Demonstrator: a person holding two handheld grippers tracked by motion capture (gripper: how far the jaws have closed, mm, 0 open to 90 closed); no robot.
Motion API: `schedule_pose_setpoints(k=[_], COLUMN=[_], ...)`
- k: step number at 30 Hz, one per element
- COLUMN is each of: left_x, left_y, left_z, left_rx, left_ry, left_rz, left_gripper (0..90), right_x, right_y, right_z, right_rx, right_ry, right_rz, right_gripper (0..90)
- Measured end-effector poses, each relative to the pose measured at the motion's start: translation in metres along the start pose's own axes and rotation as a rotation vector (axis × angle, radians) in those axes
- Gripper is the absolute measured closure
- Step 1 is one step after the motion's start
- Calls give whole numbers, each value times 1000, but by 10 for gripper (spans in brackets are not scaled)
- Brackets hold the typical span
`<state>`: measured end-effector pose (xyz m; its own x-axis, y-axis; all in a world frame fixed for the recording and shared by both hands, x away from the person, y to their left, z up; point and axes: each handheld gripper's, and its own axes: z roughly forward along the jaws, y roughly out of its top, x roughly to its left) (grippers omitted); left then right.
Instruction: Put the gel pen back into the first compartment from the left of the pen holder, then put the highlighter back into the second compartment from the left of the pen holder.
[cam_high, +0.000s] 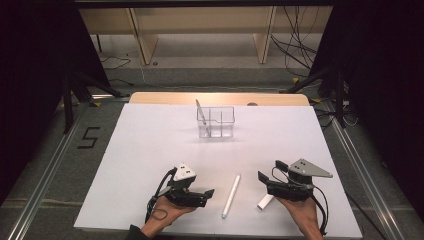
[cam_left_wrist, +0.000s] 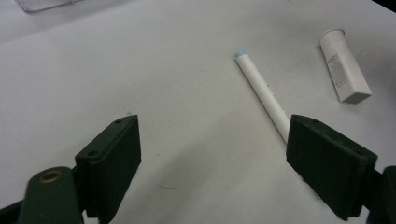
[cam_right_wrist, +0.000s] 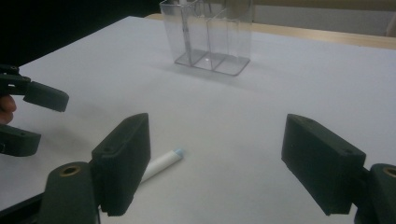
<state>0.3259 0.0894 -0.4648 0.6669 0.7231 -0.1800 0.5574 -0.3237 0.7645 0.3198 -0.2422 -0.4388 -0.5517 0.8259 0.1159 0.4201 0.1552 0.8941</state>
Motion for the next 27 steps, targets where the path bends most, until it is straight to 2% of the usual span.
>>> schedule_pose_setpoints(k=[17, 20, 27], left_x=[-13, -14, -29], left_y=[6, 8, 10], left_z=[11, 13, 21], left_rx=[35, 53, 74], left_ry=[12, 0, -7], left_rz=[8, 1, 22], left_gripper=[175, 172, 171], right_x=[2, 2, 3], right_y=[-6, -7, -9], right_z=[-7, -7, -9], right_rx=[3, 5, 3], right_ry=[-8, -8, -9], right_rz=[-3, -1, -1], right_gripper=[240, 236, 233])
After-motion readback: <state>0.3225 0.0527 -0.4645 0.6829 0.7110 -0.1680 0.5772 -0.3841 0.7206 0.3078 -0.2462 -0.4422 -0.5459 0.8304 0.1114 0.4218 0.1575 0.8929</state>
